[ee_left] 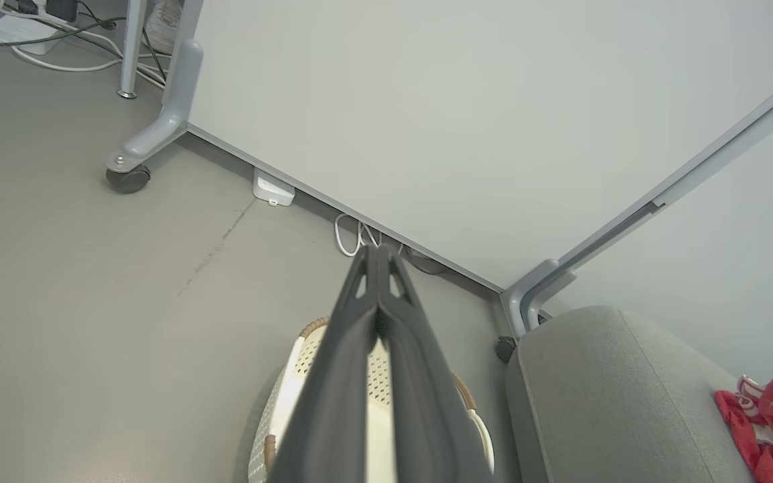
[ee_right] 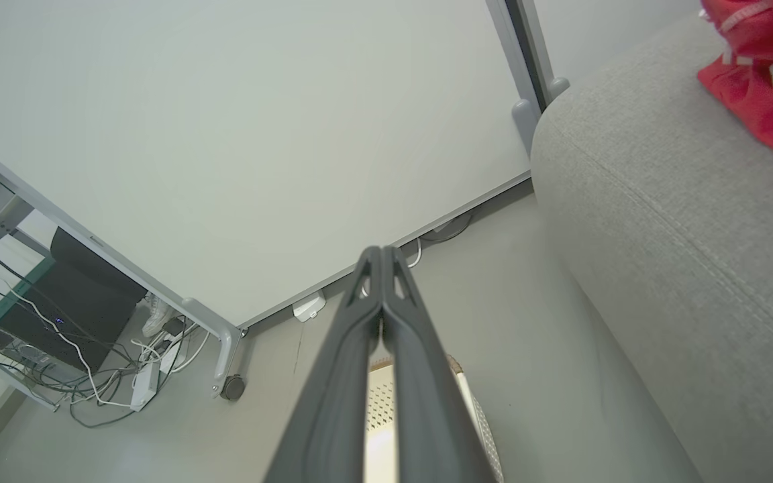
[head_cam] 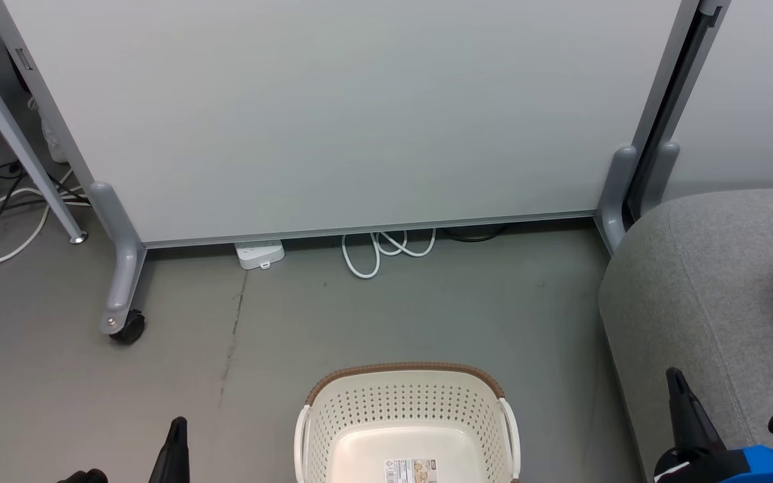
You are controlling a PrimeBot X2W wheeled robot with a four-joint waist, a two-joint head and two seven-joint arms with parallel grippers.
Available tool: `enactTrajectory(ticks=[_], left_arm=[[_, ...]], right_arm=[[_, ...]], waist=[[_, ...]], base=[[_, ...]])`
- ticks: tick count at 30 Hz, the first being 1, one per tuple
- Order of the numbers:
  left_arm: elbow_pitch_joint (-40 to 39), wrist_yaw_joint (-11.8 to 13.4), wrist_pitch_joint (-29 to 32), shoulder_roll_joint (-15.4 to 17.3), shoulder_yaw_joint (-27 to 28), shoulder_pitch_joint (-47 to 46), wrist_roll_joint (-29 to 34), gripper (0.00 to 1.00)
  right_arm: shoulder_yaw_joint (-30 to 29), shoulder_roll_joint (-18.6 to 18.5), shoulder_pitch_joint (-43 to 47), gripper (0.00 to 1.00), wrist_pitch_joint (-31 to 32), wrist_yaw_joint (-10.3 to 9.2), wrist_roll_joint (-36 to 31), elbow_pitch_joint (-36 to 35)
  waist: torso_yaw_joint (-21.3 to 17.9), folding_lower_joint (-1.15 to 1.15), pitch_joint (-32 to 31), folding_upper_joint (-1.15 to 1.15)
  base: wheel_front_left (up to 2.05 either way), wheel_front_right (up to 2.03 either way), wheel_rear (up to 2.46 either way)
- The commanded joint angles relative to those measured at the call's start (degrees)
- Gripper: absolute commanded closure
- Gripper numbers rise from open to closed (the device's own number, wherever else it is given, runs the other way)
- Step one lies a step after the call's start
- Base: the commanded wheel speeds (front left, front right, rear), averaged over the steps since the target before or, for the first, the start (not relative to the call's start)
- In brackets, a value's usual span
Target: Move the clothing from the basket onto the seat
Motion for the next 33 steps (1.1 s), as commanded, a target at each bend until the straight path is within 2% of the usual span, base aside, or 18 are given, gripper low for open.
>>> enactTrajectory(ticks=[1, 33], left_arm=[[-1.2, -0.1, 0.5, 0.2, 0.7, -1.9, -2.3, 1.00], [-3.3, -0.2, 6.8, 0.3, 4.0, -4.3, -24.8, 1.00]], right_arm=[[0.0, -0.2, -1.8, 1.00, 0.1, 0.00, 2.6, -0.3], [0.2, -0.3, -5.9, 1.00, 2.0, 0.00, 27.8, 3.4]], waist=[[-0.1, 0.00, 0.0, 0.00], [-1.2, 0.00, 0.5, 0.00]], base=[[0.00, 0.00, 0.00], [0.00, 0.00, 0.00]])
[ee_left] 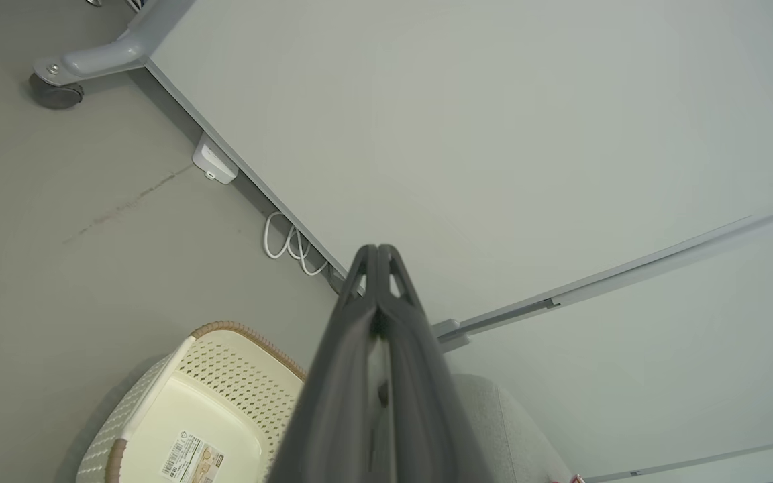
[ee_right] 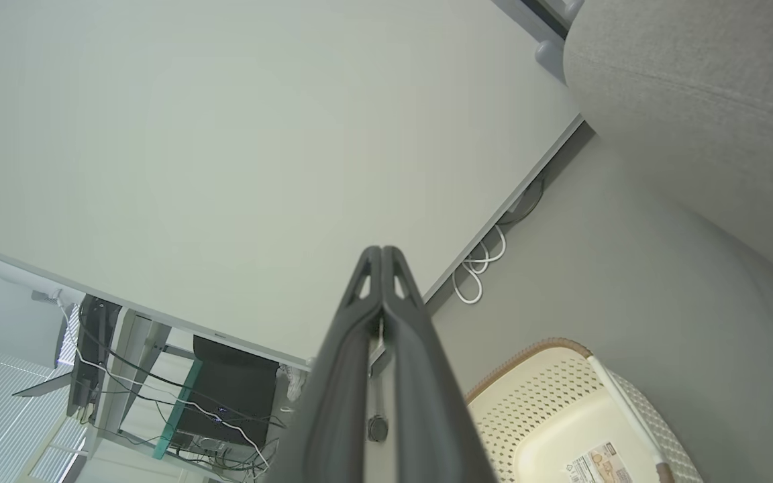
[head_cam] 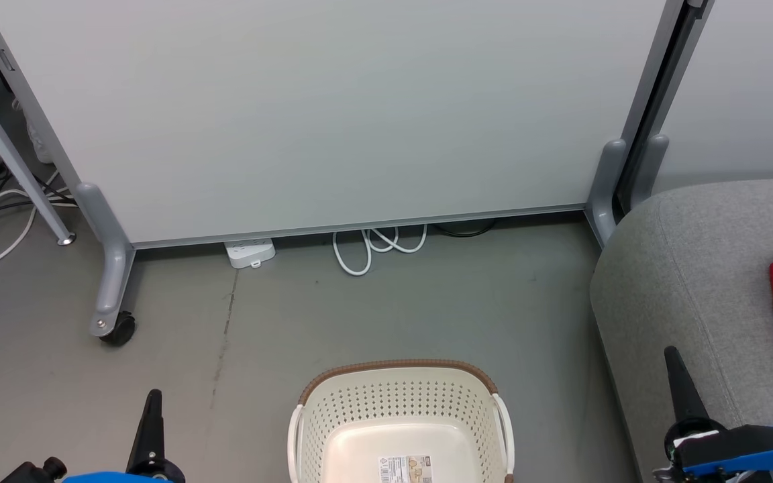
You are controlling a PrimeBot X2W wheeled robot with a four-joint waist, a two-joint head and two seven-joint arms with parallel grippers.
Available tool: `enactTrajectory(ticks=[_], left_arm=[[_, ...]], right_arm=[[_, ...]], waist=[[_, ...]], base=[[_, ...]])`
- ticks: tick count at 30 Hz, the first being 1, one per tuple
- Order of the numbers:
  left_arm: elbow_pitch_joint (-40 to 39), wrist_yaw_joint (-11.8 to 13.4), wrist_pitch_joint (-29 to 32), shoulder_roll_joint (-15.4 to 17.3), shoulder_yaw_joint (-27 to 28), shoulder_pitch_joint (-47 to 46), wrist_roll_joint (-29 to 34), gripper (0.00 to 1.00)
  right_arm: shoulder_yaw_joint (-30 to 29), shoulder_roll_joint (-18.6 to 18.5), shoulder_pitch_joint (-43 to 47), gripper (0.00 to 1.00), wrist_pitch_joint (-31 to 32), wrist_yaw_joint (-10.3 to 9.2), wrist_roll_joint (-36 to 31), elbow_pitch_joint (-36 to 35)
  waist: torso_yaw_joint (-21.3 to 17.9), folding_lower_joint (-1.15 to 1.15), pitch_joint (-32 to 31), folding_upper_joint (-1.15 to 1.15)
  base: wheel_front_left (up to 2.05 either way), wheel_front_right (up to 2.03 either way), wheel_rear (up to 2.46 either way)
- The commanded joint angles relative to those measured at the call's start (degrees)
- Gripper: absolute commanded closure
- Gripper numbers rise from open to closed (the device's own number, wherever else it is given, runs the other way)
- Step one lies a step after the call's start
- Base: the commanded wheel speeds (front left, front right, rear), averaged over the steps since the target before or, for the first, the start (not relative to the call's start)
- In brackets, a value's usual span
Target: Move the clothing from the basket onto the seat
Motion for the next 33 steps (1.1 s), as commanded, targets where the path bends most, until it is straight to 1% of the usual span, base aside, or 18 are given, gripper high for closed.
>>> enactTrajectory(ticks=[1, 33], left_arm=[[-0.9, -0.2, 0.5, 0.3, 0.7, -1.5, -1.8, 1.00], [-2.4, -0.3, 5.0, 0.3, 2.9, -3.3, -17.8, 1.00]], right_arm=[[0.1, -0.3, -1.4, 1.00, 0.1, 0.01, 2.2, -0.1], [0.2, -0.4, -4.3, 1.00, 1.4, 0.00, 20.1, 2.6]], waist=[[-0.1, 0.00, 0.0, 0.00], [-1.2, 0.00, 0.5, 0.00]], base=[[0.00, 0.00, 0.00], [0.00, 0.00, 0.00]])
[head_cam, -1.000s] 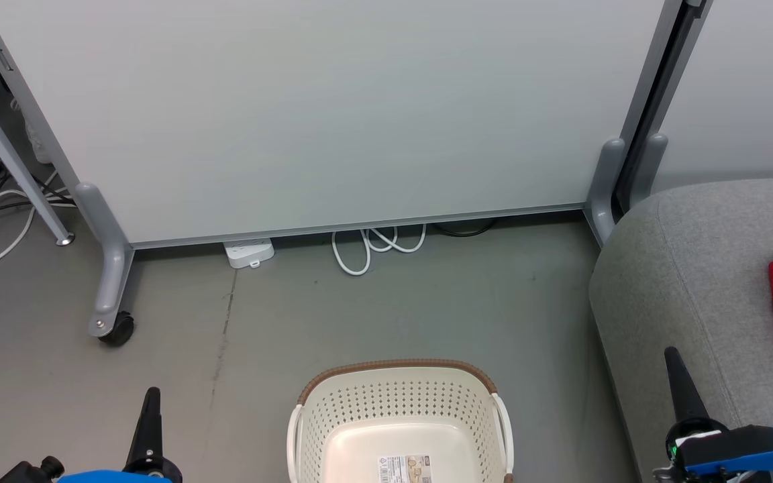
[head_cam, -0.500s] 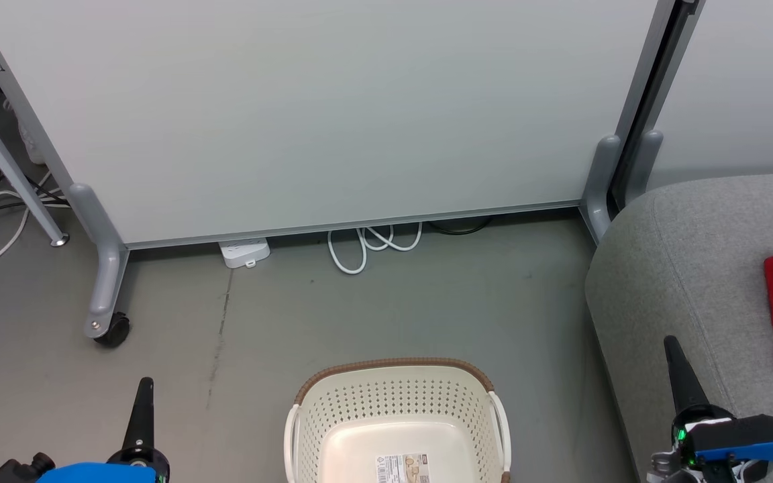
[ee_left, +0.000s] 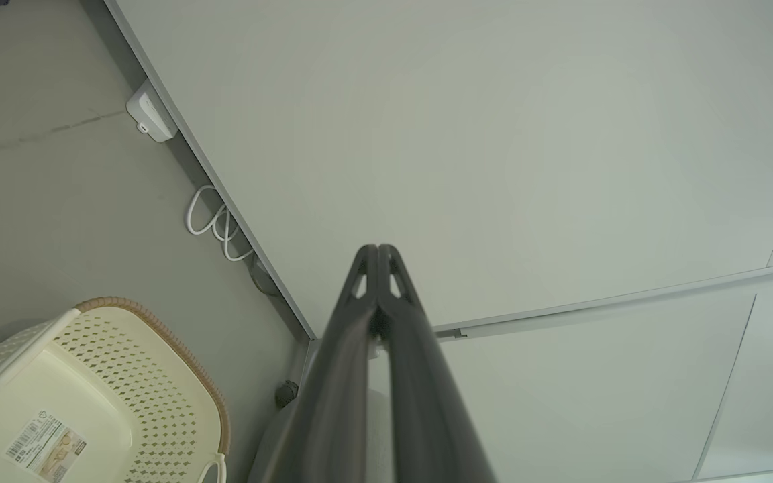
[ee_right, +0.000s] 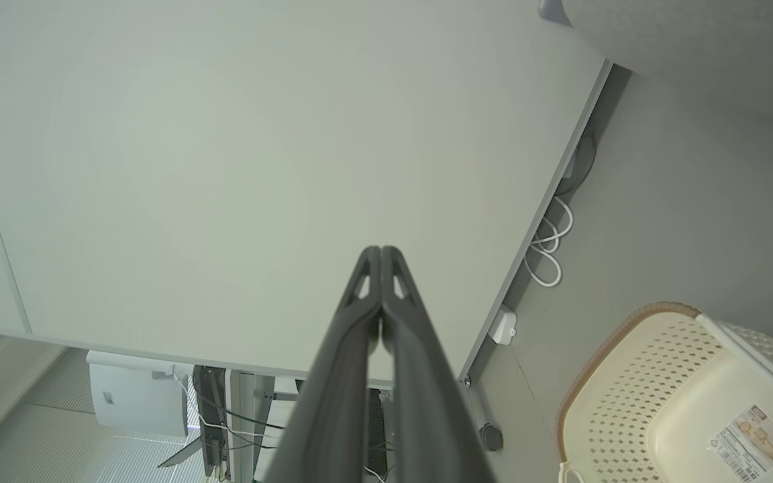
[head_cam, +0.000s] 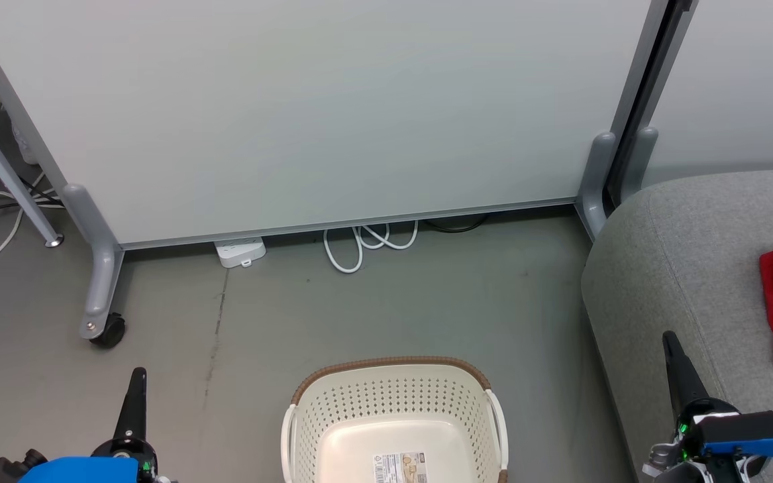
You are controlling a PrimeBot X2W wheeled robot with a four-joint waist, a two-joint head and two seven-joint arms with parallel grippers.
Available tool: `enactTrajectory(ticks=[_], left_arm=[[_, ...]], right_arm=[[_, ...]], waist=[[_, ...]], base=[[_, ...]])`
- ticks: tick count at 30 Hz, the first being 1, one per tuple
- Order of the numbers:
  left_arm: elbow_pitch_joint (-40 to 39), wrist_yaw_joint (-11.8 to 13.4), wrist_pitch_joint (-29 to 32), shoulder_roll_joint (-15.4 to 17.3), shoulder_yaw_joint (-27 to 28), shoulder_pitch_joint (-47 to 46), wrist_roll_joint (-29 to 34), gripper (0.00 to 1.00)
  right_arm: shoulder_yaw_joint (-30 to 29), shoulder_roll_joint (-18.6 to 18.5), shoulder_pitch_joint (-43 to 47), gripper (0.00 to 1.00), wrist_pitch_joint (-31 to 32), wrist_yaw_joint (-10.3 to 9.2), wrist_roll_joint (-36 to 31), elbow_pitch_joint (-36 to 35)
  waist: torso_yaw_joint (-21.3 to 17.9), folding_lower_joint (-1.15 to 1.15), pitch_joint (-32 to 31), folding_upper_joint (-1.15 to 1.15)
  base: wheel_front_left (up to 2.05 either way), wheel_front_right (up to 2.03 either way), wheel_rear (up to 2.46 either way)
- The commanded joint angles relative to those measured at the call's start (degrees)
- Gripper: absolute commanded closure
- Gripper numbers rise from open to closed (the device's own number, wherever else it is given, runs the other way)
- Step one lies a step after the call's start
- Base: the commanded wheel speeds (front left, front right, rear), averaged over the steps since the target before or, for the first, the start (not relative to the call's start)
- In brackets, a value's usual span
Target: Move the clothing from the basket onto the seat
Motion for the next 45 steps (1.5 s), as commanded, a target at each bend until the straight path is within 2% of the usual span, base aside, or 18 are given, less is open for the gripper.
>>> enactTrajectory(ticks=[1, 35, 45], left_arm=[[-0.7, -0.3, 0.5, 0.3, 0.4, -1.3, -1.1, 1.00], [-1.8, -0.4, 4.1, 0.3, 2.3, -2.6, -14.4, 1.00], [-1.8, -0.3, 4.2, 0.3, 2.3, -2.6, -14.5, 1.00]], right_arm=[[0.1, -0.3, -1.1, 1.00, 0.2, 0.00, 1.3, 0.0], [0.2, -0.4, -3.4, 1.00, 1.3, 0.00, 16.3, 2.3], [0.2, -0.4, -3.5, 1.00, 1.3, 0.00, 16.3, 2.3]], waist=[[0.0, 0.00, 0.0, 0.00], [-1.3, 0.00, 0.5, 0.00], [-1.3, 0.00, 0.5, 0.00]], base=[[0.00, 0.00, 0.00], [0.00, 0.00, 0.00], [0.00, 0.00, 0.00]])
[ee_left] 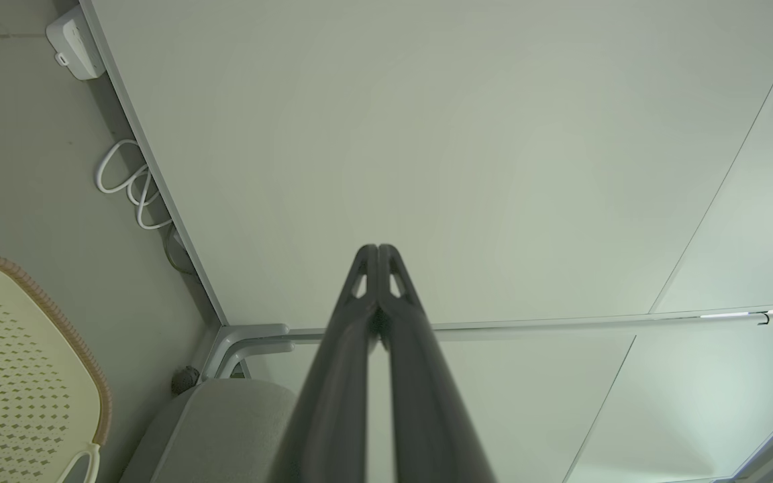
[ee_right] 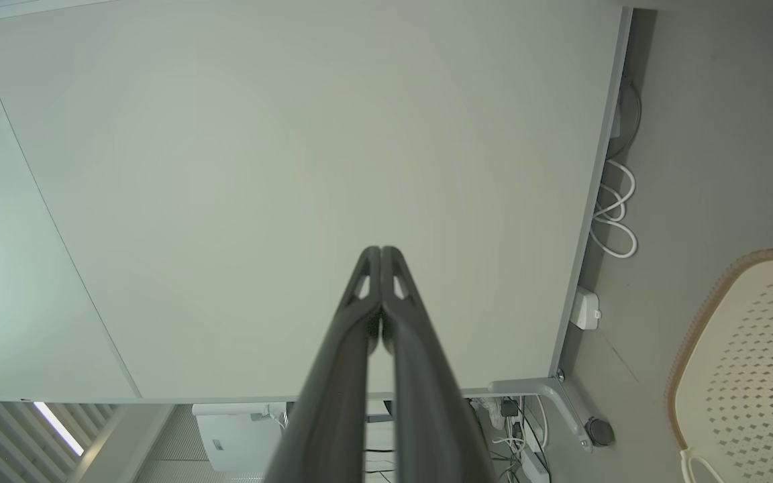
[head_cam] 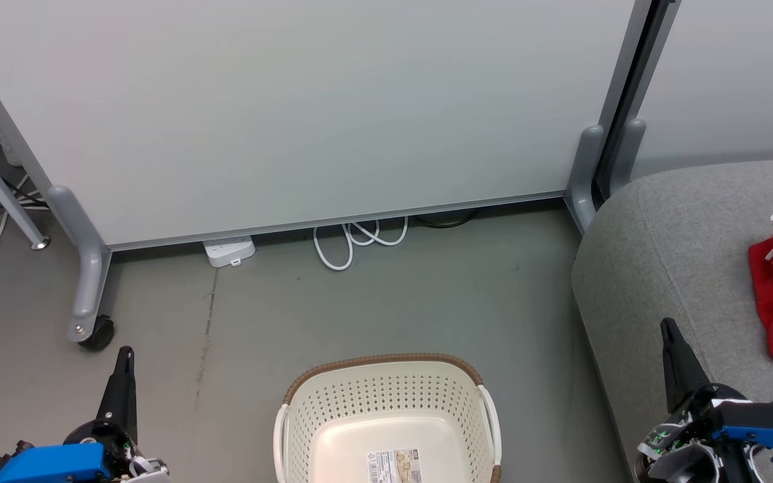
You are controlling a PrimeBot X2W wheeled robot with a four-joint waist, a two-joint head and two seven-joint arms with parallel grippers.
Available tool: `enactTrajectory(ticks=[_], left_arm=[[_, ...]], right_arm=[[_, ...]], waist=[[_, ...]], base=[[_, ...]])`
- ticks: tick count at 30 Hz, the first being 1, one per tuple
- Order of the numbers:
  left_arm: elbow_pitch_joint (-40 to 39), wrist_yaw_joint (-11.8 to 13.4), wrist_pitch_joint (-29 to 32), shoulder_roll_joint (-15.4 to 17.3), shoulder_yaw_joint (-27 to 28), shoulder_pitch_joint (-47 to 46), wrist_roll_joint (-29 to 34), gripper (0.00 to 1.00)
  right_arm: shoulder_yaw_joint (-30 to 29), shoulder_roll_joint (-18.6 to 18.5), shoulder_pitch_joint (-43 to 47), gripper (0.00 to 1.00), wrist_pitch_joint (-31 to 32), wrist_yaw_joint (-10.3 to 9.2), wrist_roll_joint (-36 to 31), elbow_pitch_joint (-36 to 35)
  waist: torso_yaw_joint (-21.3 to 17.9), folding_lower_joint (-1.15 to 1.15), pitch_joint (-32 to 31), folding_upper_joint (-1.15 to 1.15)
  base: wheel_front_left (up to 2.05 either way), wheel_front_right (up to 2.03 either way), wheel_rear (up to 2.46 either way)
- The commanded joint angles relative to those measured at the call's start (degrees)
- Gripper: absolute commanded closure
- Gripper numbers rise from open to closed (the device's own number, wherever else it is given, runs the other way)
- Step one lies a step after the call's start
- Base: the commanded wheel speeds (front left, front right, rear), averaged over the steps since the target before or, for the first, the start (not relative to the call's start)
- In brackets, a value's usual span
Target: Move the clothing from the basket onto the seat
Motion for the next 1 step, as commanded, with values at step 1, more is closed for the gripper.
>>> enactTrajectory(ticks=[1], left_arm=[[-0.2, -0.3, 0.2, 0.3, 0.2, -0.7, -0.2, 1.00]], right_arm=[[0.1, -0.3, -0.7, 1.00, 0.1, 0.00, 0.2, 0.1]], waist=[[0.0, 0.00, 0.0, 0.00]], base=[[0.00, 0.00, 0.00]])
